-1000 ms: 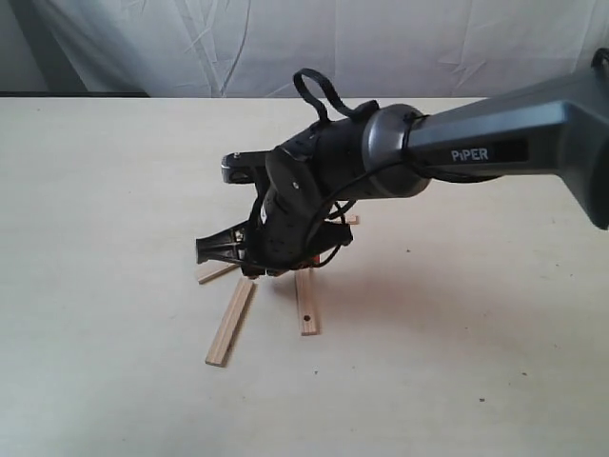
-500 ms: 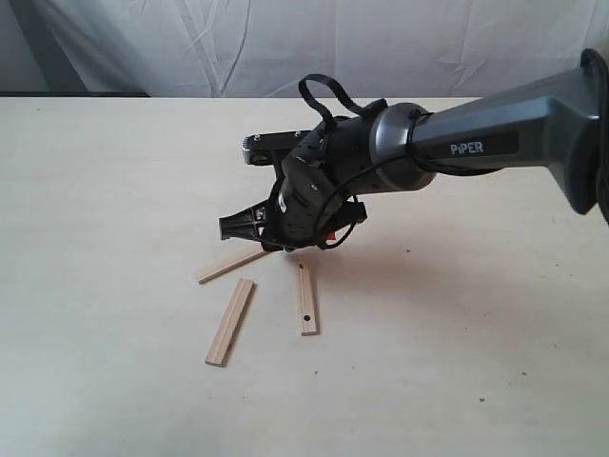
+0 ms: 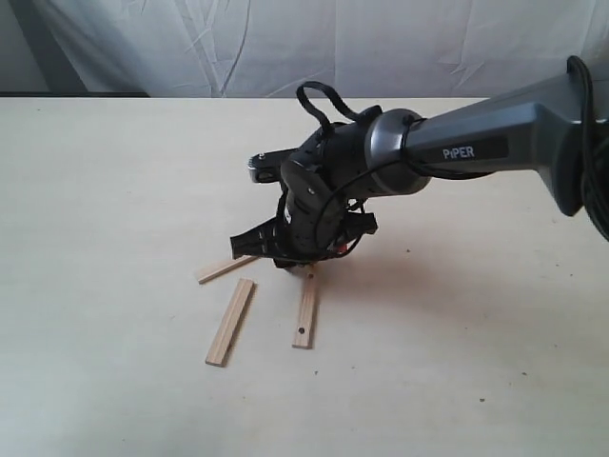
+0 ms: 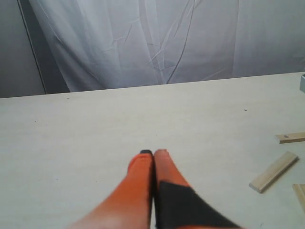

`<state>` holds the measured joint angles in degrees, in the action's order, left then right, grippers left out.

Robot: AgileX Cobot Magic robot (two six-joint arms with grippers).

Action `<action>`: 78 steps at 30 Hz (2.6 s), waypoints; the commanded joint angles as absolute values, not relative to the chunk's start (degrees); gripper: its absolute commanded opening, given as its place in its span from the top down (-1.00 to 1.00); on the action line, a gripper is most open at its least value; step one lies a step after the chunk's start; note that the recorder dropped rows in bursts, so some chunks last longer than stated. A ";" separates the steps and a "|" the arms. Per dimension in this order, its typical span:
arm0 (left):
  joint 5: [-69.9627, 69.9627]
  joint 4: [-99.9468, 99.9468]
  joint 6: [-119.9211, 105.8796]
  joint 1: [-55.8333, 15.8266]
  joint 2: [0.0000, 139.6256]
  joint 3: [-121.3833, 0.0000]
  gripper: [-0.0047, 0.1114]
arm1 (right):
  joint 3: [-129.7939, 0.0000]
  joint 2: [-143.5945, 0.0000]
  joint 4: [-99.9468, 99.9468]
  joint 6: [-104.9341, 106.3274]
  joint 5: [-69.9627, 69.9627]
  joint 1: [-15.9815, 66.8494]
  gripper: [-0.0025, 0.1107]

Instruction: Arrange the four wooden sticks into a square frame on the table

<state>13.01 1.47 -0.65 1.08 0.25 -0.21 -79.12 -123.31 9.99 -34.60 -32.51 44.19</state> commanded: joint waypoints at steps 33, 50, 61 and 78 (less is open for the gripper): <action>12.35 1.60 -0.57 1.11 0.00 0.00 0.92 | -82.85 -122.08 -5.31 -11.54 -52.18 44.49 0.37; 12.35 1.60 -0.57 1.11 0.00 0.00 0.92 | -83.76 -120.47 -1.32 -11.13 -58.00 47.30 0.37; 12.35 1.60 -0.57 1.11 0.00 0.00 0.92 | -86.13 -121.01 -10.48 -24.82 -44.36 48.67 0.37; 12.35 1.60 -0.57 1.11 0.00 0.00 0.92 | -86.13 -124.90 -7.12 -38.77 -40.40 52.02 0.37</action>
